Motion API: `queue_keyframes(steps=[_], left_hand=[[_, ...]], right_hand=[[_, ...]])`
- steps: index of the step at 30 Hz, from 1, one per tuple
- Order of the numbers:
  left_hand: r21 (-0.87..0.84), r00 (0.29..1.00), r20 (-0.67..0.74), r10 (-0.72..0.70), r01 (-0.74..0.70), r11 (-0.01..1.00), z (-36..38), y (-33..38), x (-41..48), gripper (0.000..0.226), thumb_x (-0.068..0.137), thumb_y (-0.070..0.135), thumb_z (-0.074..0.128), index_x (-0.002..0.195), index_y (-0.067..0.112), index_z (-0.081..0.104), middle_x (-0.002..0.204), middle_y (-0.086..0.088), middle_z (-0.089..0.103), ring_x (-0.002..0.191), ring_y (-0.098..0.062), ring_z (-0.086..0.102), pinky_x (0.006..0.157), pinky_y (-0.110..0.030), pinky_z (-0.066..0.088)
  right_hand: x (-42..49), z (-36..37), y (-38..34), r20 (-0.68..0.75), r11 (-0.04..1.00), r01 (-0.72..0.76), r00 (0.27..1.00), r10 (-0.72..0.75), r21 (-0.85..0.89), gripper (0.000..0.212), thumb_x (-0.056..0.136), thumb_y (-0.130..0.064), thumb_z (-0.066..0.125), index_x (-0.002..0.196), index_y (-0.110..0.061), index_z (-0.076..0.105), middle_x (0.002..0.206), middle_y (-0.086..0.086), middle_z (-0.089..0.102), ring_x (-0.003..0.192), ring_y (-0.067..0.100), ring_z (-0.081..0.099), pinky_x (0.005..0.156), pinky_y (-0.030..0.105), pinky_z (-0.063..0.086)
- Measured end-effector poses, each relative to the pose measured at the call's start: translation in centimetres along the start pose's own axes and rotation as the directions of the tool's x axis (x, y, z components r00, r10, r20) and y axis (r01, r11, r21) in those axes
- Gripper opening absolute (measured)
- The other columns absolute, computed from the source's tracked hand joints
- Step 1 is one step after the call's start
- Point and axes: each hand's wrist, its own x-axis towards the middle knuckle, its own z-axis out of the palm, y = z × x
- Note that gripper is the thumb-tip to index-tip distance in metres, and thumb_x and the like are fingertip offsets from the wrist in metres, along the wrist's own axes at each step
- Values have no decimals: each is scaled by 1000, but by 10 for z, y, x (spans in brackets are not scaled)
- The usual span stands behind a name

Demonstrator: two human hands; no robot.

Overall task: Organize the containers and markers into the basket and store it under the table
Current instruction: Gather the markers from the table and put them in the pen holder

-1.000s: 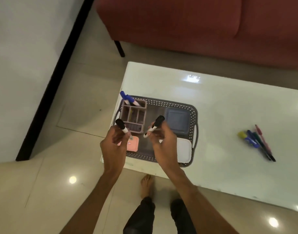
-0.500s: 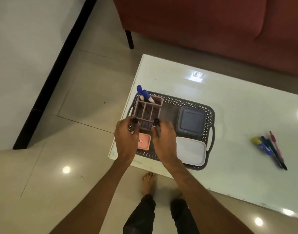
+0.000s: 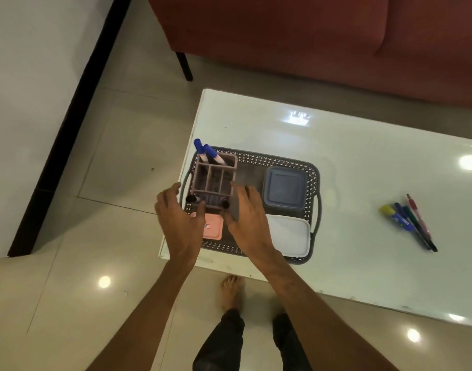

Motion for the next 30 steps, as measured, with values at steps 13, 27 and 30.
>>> queue_keyframes(steps=[13,27,30], left_hand=[[-230,929,128,346,-312,922,98,142,-140,29,88,17,71,116,16,65,127,-2,55,121,-17,52,104,-38,47],[-114,784,537,310,-296,948,316,241,-269,23,92,18,68,115,13,66,113,-2,69,97,-14,65,86,-30,58],[-62,790,515,332,-352,934,348,249,-268,25,91,16,69,115,11,66,114,-4,68,104,-19,65,91,-30,56]], right_hand=[[-61,-147,133,-364,964,-142,906,217,223,40,92,-33,69,129,-24,58,127,-5,55,110,13,58,87,35,57],[-107,-270,346,-462,886,-446,764,450,126,20,94,-5,60,111,-11,67,105,4,67,96,24,62,79,28,49],[-97,-275,367,-401,896,-445,818,412,14,21,94,-4,57,109,-11,69,101,4,67,93,24,59,72,26,43]])
